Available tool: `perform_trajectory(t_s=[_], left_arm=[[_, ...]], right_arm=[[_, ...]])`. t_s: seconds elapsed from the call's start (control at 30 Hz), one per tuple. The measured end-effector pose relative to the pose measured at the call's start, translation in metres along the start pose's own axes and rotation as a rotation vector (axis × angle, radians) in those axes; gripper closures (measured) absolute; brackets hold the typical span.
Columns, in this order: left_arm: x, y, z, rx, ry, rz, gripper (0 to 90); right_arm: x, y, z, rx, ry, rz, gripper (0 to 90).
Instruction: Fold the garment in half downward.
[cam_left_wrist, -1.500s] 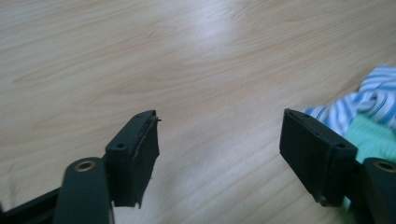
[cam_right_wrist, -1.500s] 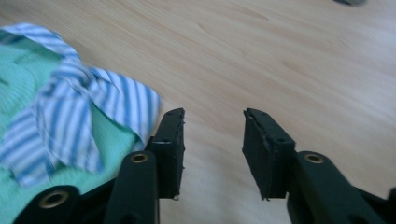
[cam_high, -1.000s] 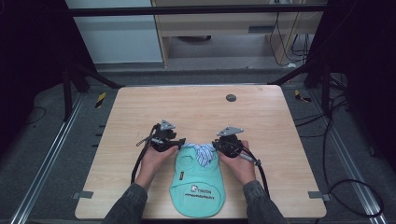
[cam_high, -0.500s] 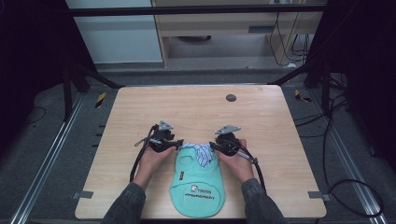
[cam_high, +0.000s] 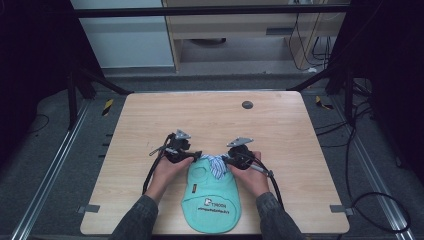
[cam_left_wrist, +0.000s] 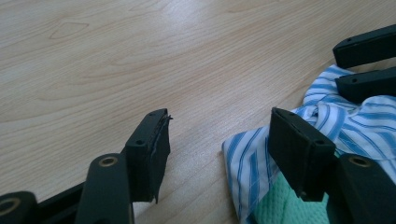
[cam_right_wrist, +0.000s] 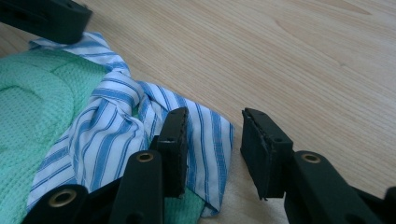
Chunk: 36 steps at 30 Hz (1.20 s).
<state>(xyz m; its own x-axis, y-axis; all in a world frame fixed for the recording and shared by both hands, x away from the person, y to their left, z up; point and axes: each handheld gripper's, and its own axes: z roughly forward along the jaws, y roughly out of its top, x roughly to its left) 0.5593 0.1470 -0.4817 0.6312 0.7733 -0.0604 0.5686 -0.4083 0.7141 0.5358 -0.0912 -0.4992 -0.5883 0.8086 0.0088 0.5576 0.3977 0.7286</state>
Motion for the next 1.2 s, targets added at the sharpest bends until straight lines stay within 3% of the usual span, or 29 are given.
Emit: perform_trajectory(t_s=[0.17,0.3,0.43,0.53,0.7,0.87,0.97,1.2], left_arm=[[-0.003,-0.006,0.010,0.061,-0.003,0.023,37.5],[-0.002,-0.006,0.010,0.066,-0.006,0.026,36.3],[-0.004,-0.007,0.010,0.072,0.006,0.057,36.4],[-0.006,-0.006,0.011,0.071,0.012,0.068,37.2],[-0.008,-0.005,0.010,0.077,-0.018,0.085,46.1],[-0.011,-0.003,0.009,0.098,-0.057,0.111,61.7],[-0.012,-0.002,0.009,0.102,-0.075,0.120,68.7],[-0.013,-0.002,0.009,0.105,-0.094,0.122,77.0]], right_arm=[[0.000,-0.001,-0.001,0.005,0.004,0.004,60.4],[-0.001,-0.001,-0.001,0.013,0.006,0.013,56.6],[-0.004,0.004,-0.004,0.028,0.004,0.013,50.5],[-0.007,0.017,-0.008,0.039,0.000,-0.003,50.5],[-0.009,0.024,0.001,0.109,0.025,-0.007,50.2],[-0.010,0.022,0.006,0.144,0.051,0.008,51.3],[-0.011,0.021,0.005,0.151,0.075,0.016,55.7],[-0.003,0.022,0.003,0.181,0.122,-0.050,78.3]])
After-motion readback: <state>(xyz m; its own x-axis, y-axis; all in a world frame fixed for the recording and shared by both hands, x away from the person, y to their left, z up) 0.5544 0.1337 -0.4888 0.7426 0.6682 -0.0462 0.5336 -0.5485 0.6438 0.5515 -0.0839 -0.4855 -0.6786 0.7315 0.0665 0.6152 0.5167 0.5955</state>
